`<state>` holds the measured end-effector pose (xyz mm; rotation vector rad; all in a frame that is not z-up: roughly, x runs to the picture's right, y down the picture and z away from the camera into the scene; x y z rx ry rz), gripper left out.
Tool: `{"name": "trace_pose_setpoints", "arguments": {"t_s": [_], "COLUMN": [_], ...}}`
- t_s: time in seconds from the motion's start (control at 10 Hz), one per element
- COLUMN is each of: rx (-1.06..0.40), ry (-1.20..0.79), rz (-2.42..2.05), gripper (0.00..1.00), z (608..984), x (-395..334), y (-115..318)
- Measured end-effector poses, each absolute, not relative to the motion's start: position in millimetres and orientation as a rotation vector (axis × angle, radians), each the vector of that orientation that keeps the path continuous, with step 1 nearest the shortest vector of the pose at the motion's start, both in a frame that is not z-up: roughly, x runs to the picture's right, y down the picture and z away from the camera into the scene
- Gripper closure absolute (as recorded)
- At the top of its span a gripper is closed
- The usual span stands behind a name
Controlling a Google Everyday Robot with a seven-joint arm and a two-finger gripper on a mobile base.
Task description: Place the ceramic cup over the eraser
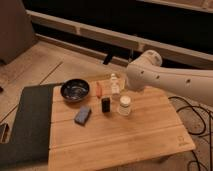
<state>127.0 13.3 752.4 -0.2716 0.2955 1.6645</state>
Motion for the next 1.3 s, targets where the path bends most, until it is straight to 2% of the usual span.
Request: {"name": "trace_pose_setpoints", "arguments": {"t_s": [0.5, 1.3], "rx": [-0.400, -0.463], "ry": [0.393, 0.478], "rz": [1.658, 1.647], "gripper": [0.35, 0.35], "z": [814, 855], "x": [114, 122], "y": [53, 71]}}
